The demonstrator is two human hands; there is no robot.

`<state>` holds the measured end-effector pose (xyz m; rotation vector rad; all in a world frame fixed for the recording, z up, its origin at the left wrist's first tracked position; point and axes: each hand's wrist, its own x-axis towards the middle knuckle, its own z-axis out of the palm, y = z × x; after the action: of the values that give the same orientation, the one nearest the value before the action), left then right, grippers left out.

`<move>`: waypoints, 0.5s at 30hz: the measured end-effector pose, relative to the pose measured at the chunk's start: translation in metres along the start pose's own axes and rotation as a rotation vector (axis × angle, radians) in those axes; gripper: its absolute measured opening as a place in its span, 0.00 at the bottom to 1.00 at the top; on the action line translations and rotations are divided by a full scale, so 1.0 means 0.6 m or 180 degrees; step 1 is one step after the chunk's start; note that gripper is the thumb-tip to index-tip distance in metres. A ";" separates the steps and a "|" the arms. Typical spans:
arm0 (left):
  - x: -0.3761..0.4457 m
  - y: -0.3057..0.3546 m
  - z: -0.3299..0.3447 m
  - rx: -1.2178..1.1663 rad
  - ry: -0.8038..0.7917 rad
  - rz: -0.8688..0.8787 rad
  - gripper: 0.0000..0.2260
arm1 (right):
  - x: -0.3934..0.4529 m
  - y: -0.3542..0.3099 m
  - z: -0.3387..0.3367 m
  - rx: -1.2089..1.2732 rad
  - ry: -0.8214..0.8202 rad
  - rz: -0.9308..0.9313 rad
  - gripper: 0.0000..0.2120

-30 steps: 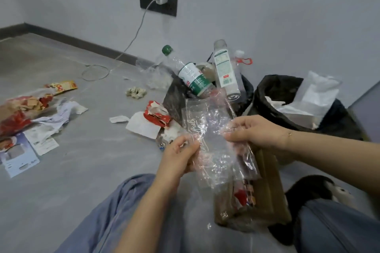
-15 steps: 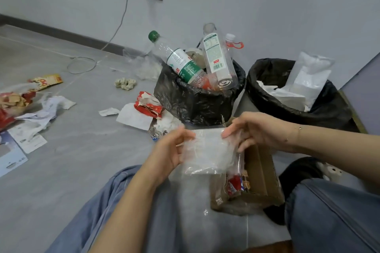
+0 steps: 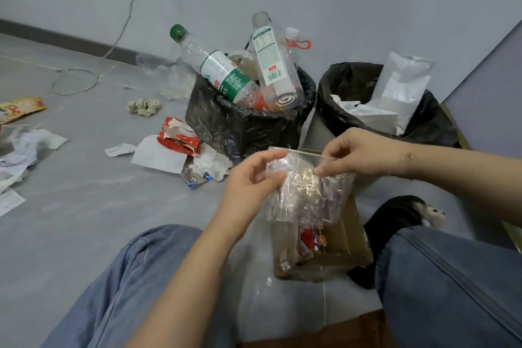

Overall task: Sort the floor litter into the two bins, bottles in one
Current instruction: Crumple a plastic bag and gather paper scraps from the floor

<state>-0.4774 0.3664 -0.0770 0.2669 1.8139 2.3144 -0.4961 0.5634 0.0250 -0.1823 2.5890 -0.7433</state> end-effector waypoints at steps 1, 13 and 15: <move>0.005 0.001 0.005 -0.0026 -0.0061 0.0019 0.14 | -0.005 0.003 -0.005 0.0108 -0.0055 0.0041 0.07; -0.008 -0.042 0.055 0.1181 -0.0303 -0.0459 0.36 | -0.016 0.008 -0.043 -0.0931 0.0885 0.0739 0.03; -0.012 -0.041 0.056 0.1152 -0.0236 -0.0452 0.33 | -0.014 0.003 -0.038 -0.0972 0.0703 0.0809 0.04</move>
<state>-0.4608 0.4019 -0.0934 0.2603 2.1295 1.8496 -0.4986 0.5780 0.0445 0.1449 2.8528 -0.2890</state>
